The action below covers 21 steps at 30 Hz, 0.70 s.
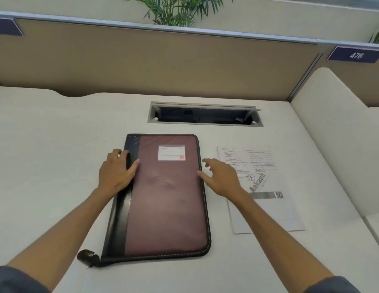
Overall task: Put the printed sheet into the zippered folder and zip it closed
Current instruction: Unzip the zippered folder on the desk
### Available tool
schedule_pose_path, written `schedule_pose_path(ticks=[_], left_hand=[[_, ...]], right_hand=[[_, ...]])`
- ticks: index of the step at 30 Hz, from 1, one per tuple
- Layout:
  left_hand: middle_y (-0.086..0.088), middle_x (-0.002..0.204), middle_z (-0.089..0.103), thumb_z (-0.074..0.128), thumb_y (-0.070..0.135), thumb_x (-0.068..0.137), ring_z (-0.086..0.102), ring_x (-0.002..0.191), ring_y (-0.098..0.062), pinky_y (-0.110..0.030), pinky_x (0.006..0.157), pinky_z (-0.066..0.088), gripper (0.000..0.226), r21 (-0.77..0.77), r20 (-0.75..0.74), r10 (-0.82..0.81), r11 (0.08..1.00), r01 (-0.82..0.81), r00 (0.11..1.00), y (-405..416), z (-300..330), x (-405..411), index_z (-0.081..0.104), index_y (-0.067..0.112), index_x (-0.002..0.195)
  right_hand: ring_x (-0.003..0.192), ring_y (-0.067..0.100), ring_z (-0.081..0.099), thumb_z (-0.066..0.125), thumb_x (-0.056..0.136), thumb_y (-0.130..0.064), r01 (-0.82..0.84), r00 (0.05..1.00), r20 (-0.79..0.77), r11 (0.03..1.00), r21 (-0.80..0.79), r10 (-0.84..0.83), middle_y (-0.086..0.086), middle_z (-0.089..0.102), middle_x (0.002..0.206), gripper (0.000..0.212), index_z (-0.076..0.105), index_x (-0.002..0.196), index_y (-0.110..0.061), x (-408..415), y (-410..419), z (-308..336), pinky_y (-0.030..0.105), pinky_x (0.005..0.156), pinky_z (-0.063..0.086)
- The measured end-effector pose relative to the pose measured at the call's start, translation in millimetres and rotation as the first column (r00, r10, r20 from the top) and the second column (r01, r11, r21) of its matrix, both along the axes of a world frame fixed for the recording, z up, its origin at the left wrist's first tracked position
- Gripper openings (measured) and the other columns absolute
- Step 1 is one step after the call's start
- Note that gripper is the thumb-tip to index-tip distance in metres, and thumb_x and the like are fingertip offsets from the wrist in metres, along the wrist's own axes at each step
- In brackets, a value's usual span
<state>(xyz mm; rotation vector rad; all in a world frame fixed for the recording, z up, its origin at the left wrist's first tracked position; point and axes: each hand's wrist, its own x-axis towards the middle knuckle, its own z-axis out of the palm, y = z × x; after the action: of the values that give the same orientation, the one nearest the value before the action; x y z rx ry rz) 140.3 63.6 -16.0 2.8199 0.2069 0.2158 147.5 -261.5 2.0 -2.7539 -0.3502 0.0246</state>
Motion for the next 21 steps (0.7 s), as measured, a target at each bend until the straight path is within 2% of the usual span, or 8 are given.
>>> schedule_pose_path(ticks=[10,15,21], left_hand=[[-0.015,0.127,0.051,0.046,0.055,0.092,0.050,0.117,-0.034,-0.048,0.087,0.046,0.062,-0.180,-0.032,0.064,0.981,-0.069,0.997,12.7,-14.9,60.9,0.044,0.010,0.134],[-0.012,0.122,0.052,0.045,0.058,0.091,0.051,0.114,-0.032,-0.045,0.087,0.046,0.063,-0.255,-0.044,0.057,0.965,-0.066,0.997,21.1,-24.4,83.4,0.044,0.013,0.135],[-0.003,0.106,0.055,0.056,0.061,0.085,0.054,0.102,-0.025,-0.040,0.083,0.046,0.063,-0.371,0.002,0.091,0.925,-0.084,0.996,26.5,-34.7,89.0,0.050,0.021,0.132]], right_hand=[[0.105,0.022,0.056,0.051,0.093,-0.045,-0.122,0.992,0.024,0.990,-0.075,0.124,0.004,0.059,0.118,0.042,0.059,0.126,-0.019,65.2,52.3,-5.7,0.037,0.089,0.046],[0.111,0.023,0.053,0.053,0.093,-0.036,-0.180,0.983,0.025,0.981,-0.074,0.182,0.005,0.055,0.125,0.039,0.058,0.127,-0.018,102.0,87.0,-5.8,0.038,0.092,0.046],[0.117,0.026,0.049,0.050,0.096,-0.031,-0.225,0.974,-0.028,0.973,-0.045,0.224,0.007,0.055,0.129,0.037,0.058,0.129,-0.019,139.5,131.6,-6.4,0.041,0.094,0.043]])
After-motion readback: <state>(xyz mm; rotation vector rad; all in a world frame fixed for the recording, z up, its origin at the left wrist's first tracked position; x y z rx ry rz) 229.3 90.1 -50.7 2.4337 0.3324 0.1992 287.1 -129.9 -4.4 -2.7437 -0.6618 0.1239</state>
